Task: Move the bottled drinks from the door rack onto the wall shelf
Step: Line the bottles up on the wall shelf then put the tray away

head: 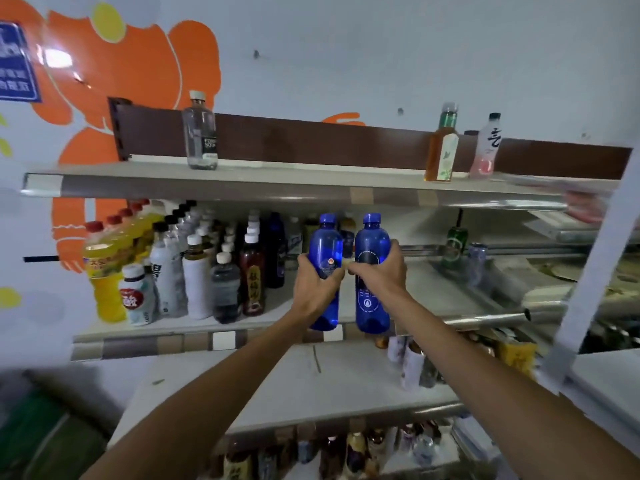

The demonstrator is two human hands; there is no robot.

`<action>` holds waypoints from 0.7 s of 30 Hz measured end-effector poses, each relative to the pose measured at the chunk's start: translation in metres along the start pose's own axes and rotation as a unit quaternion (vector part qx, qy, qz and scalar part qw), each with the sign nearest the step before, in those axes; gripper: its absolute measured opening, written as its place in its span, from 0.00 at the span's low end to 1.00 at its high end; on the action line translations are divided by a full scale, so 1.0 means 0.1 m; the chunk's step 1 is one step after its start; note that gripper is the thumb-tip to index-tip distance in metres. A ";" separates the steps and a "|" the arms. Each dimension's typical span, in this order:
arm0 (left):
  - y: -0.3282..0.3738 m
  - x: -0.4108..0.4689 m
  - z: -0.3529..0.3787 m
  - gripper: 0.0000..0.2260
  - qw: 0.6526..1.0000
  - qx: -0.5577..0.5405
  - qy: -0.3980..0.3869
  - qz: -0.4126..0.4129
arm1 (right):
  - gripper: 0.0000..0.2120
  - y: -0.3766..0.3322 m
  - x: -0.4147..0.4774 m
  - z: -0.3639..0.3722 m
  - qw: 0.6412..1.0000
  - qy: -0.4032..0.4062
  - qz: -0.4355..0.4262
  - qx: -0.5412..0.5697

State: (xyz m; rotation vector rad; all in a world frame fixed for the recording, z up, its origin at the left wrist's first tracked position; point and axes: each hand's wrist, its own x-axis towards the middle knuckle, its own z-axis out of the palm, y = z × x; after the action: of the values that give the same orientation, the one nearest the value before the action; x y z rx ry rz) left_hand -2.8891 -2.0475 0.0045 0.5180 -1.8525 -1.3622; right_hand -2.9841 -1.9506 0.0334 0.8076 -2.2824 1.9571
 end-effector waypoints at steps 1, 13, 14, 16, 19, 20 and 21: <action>-0.06 0.06 -0.05 0.23 1.000 0.004 0.005 0.000 | 0.30 0.01 0.04 0.10 1.000 -0.008 -0.002 -0.001; -0.82 0.63 -0.35 0.29 0.979 0.173 0.104 -0.023 | 0.36 0.35 0.52 0.78 0.998 -0.042 0.038 -0.002; -0.88 0.68 -0.34 0.29 0.977 0.175 0.114 -0.030 | 0.35 0.38 0.58 0.80 0.998 -0.045 0.035 -0.006; -1.00 0.78 -0.33 0.27 0.972 0.193 0.132 -0.040 | 0.34 0.43 0.71 0.84 0.998 -0.055 0.031 -0.012; -1.18 0.90 -0.28 0.22 0.956 0.240 0.164 -0.037 | 0.35 0.51 0.92 0.90 0.997 -0.065 0.026 -0.016; -1.24 0.94 -0.26 0.21 0.953 0.244 0.174 -0.035 | 0.36 0.54 0.98 0.92 0.997 -0.066 0.027 -0.015; -1.28 0.99 -0.24 0.21 0.952 0.243 0.181 -0.036 | 0.36 0.57 1.04 0.94 0.997 -0.066 0.027 -0.012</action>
State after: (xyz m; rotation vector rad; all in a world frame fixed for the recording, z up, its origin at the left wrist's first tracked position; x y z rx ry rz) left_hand -2.9465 -2.1764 -0.0778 1.0227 -1.8616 -0.7731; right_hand -3.0682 -2.0710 -0.0022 0.9089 -2.4218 1.9485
